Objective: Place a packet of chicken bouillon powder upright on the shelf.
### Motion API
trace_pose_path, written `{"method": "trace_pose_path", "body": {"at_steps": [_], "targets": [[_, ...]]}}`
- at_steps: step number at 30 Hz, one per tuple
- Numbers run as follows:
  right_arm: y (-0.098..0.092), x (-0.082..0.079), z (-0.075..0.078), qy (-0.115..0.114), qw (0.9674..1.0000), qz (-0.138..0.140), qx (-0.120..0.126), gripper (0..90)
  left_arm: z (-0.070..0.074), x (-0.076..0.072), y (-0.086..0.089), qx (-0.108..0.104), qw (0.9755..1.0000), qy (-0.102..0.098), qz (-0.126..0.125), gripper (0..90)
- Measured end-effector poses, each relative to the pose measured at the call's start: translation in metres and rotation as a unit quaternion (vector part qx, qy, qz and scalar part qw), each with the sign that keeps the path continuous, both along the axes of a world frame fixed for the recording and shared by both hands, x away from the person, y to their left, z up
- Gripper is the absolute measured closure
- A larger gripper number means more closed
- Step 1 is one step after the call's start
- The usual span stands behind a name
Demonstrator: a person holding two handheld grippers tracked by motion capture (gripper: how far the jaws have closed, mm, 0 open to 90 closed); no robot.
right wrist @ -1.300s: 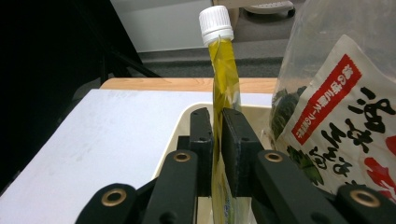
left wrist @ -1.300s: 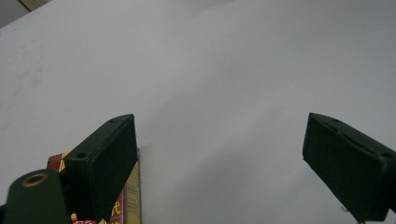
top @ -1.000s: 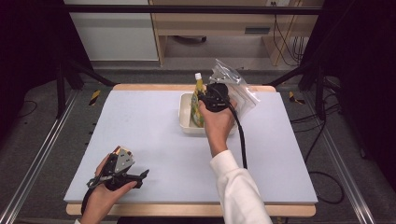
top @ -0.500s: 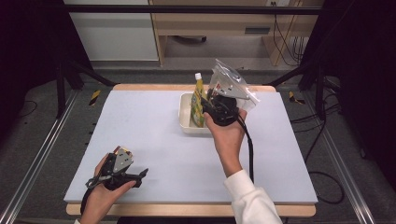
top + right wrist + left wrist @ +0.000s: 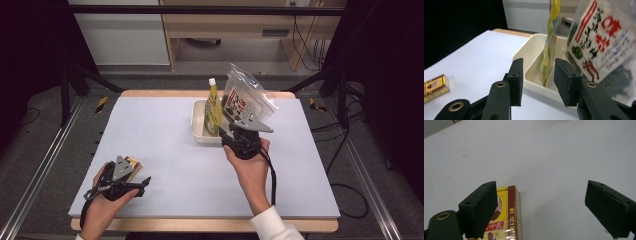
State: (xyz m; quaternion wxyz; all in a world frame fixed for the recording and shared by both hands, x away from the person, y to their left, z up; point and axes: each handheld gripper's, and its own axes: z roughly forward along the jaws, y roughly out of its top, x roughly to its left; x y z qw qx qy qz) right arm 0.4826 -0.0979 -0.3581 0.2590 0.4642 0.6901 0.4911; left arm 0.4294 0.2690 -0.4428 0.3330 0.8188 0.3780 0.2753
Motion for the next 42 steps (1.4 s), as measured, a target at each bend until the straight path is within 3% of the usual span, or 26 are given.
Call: {"method": "trace_pose_path", "body": {"at_steps": [14, 25, 29, 32, 34, 42], "targets": [[-0.012, -0.013, -0.035, 0.020, 0.9993, 0.006, -0.031, 58.0, 0.002, 0.003, 0.015, 0.003, 0.9997, 0.005, 0.024, 11.8], [-0.028, -0.024, -0.065, 0.034, 0.9981, 0.004, -0.050, 55.7, 0.001, 0.007, 0.034, -0.002, 0.9983, 0.021, 0.054, 14.1], [-0.034, -0.025, -0.078, 0.055, 0.9973, 0.001, -0.049, 55.7, 0.000, 0.008, 0.038, -0.002, 0.9976, 0.031, 0.062, 14.8], [-0.037, -0.024, -0.081, 0.063, 0.9965, -0.001, -0.055, 55.5, -0.001, 0.009, 0.042, -0.004, 0.9965, 0.053, 0.066, 15.6], [-0.036, -0.024, -0.082, 0.065, 0.9962, 0.001, -0.058, 54.9, -0.003, 0.012, 0.045, -0.004, 0.9948, 0.077, 0.066, 16.3], [-0.035, -0.023, -0.081, 0.064, 0.9956, 0.014, -0.067, 54.3, 0.004, 0.025, 0.044, 0.043, 0.9861, 0.145, 0.068, 14.9]]}}
